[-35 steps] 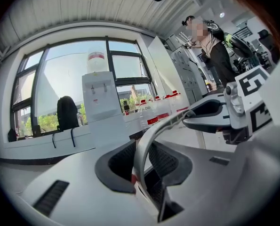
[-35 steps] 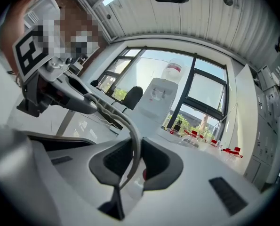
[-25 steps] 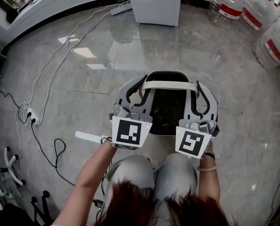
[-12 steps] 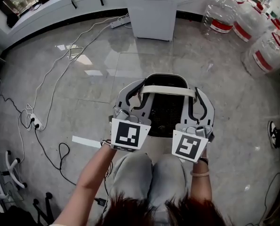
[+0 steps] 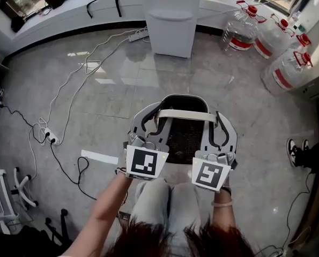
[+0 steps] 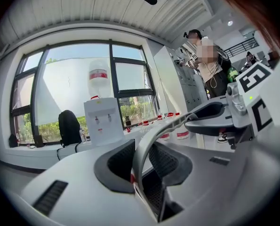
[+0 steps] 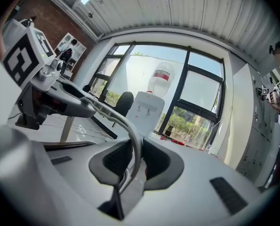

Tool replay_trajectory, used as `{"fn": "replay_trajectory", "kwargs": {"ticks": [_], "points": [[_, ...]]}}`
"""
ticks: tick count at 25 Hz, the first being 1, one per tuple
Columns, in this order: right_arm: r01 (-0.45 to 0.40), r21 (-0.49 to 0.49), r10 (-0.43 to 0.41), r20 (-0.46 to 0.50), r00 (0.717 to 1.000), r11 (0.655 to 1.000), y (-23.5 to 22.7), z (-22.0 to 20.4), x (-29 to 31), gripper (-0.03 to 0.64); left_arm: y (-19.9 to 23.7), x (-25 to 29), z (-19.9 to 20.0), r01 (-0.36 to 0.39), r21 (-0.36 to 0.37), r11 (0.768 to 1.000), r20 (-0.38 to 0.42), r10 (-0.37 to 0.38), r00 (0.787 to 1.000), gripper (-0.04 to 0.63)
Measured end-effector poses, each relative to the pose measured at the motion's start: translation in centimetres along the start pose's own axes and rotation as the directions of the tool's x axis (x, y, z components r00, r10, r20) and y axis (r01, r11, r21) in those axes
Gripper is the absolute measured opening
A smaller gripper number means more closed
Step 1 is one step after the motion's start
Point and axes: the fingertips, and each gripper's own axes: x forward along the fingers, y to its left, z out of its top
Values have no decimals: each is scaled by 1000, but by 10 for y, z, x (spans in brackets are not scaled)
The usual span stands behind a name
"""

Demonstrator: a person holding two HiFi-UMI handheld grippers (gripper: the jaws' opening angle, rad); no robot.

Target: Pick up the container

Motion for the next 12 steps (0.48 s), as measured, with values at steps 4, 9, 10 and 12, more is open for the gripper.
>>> {"fn": "replay_trajectory", "kwargs": {"ticks": [4,9,10,12], "points": [[-15,-8,15,-12,1000,1000,-23,44,-20,80,4,-18,50,-16,-16,1000,-5,16,1000,95],[-17,15,17,-11,1000,1000,-53,99,-47,83,5,-42,113,-22,-24,999,-7,21,1000,95],[-18,22,19,-14,1000,1000,-60,109,-53,84,5,-47,125,-17,-29,999,-6,17,1000,97],[-22,26,23,-20,1000,999,-72,128,-65,84,3,-56,150,-11,-36,999,-5,11,1000,97]]}}
